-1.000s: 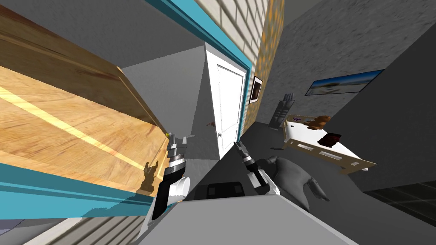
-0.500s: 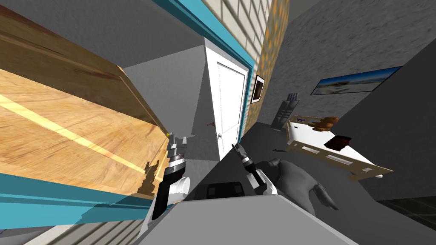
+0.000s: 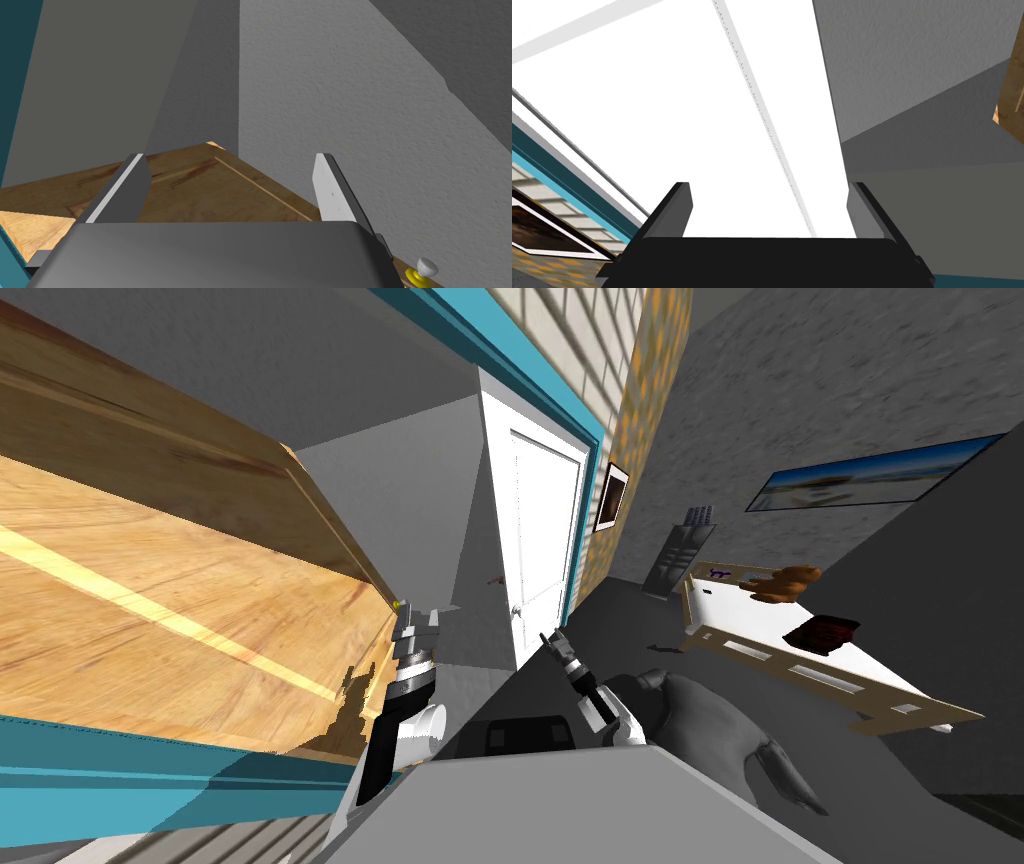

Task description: Push the door open

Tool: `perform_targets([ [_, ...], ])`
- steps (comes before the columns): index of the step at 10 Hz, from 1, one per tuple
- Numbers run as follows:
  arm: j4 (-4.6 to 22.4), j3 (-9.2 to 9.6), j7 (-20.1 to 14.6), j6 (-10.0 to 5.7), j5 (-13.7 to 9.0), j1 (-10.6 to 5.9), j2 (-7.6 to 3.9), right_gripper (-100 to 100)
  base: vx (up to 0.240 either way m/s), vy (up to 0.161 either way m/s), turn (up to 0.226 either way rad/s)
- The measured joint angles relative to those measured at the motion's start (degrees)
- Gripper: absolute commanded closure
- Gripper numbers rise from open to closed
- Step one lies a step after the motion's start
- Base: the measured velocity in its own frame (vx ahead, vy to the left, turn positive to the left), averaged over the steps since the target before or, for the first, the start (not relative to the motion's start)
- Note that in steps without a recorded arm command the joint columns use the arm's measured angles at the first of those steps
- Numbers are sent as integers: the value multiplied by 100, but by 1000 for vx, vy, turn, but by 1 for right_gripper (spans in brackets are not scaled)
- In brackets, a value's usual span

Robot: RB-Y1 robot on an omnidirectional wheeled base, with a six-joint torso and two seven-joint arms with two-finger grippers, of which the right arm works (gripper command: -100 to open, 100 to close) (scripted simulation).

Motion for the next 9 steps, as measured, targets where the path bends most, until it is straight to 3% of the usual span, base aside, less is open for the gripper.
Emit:
perform_targets([
  [7, 985, 168, 695, -186, 328, -423, -5, -100, 64, -33, 34],
  [9, 1361, 177, 863, -322, 388, -579, -22, -100, 70, -39, 49],
])
